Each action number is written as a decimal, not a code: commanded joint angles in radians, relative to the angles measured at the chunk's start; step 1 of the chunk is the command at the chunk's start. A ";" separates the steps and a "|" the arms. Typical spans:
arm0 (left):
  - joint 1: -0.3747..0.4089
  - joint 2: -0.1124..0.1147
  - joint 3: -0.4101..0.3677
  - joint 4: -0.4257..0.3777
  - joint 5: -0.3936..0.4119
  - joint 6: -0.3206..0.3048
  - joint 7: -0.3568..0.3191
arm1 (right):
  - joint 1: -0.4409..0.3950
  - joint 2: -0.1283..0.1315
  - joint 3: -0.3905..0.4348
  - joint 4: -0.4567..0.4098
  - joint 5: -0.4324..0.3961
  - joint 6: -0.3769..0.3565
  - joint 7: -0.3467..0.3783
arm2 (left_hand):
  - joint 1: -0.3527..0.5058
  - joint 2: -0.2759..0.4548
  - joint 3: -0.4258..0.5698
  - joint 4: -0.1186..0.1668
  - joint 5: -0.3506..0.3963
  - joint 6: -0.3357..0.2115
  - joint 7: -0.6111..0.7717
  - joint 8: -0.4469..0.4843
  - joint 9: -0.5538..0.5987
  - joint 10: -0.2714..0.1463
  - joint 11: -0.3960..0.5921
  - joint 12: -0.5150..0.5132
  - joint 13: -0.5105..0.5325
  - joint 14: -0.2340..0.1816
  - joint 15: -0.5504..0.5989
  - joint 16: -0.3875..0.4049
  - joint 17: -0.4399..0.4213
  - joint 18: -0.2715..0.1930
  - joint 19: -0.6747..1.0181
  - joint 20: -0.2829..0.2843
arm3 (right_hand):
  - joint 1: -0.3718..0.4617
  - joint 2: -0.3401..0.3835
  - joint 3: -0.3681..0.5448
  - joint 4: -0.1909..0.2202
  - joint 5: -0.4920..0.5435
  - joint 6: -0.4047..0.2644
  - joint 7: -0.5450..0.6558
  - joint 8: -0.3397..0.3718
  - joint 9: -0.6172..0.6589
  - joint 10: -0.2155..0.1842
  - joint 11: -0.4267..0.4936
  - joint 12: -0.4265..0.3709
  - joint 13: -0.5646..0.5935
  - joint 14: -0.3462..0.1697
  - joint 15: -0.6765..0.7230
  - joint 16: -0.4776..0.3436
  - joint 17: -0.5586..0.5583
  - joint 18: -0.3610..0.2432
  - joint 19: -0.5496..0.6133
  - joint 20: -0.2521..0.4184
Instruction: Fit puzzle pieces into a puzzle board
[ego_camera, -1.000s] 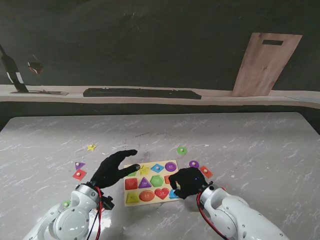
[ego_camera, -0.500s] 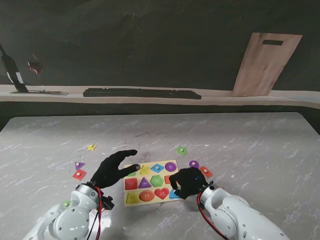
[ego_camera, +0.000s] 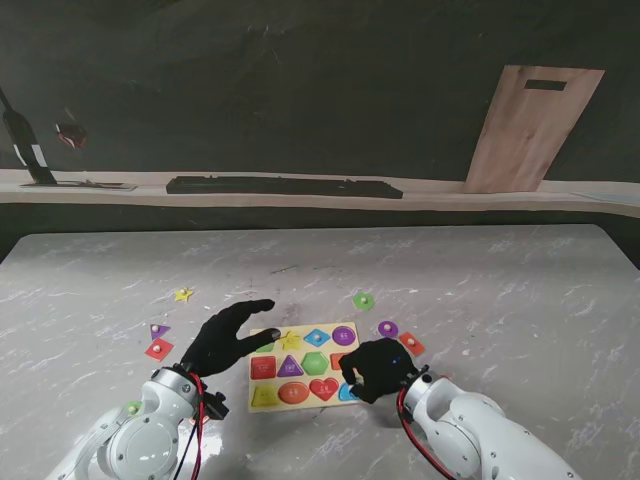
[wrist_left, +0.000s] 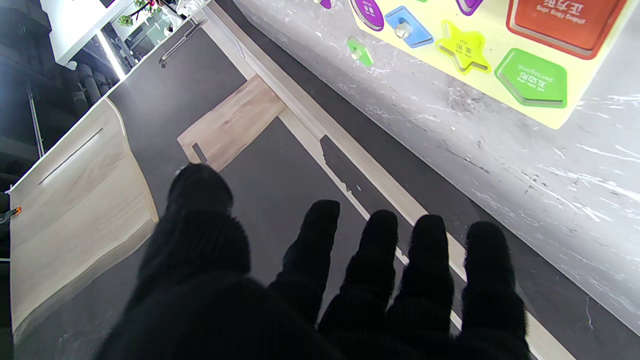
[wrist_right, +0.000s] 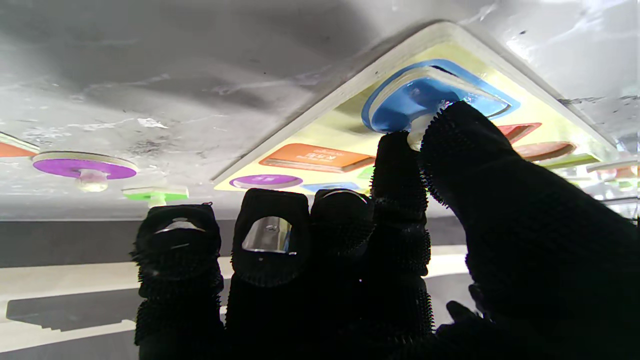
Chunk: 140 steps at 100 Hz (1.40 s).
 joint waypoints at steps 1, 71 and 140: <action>0.002 -0.001 0.001 -0.003 -0.003 0.001 -0.001 | -0.013 0.004 -0.005 -0.003 -0.007 -0.007 0.008 | -0.018 0.028 -0.028 0.014 0.017 -0.031 -0.019 -0.002 0.010 -0.020 -0.018 -0.012 -0.004 -0.047 -0.020 -0.009 -0.013 0.010 -0.010 0.017 | 0.039 0.011 0.039 0.013 0.042 -0.043 0.038 0.018 0.009 0.018 0.015 -0.006 0.014 0.008 0.047 0.000 -0.004 0.028 0.058 0.023; -0.002 -0.001 0.003 -0.001 -0.005 0.005 -0.004 | -0.007 0.011 -0.011 -0.006 -0.026 0.049 0.053 | -0.017 0.030 -0.028 0.014 0.022 -0.030 -0.017 -0.002 0.009 -0.020 -0.020 -0.012 -0.006 -0.045 -0.021 -0.009 -0.014 0.011 -0.011 0.017 | -0.180 -0.046 0.005 0.144 -0.158 0.110 -0.316 0.223 -0.129 0.032 -0.021 -0.027 -0.086 0.006 -0.011 -0.005 -0.084 0.009 0.021 0.017; -0.003 -0.001 0.005 -0.001 -0.004 0.008 -0.003 | -0.049 0.015 0.210 -0.036 -0.072 -0.037 0.020 | -0.017 0.029 -0.029 0.013 0.026 -0.031 -0.017 -0.001 0.010 -0.020 -0.018 -0.012 -0.004 -0.046 -0.020 -0.009 -0.013 0.010 -0.011 0.018 | -0.191 -0.005 0.000 0.140 -0.259 -0.007 -0.306 0.255 -0.189 0.010 -0.045 -0.060 -0.150 -0.001 -0.077 -0.010 -0.139 -0.020 -0.050 0.006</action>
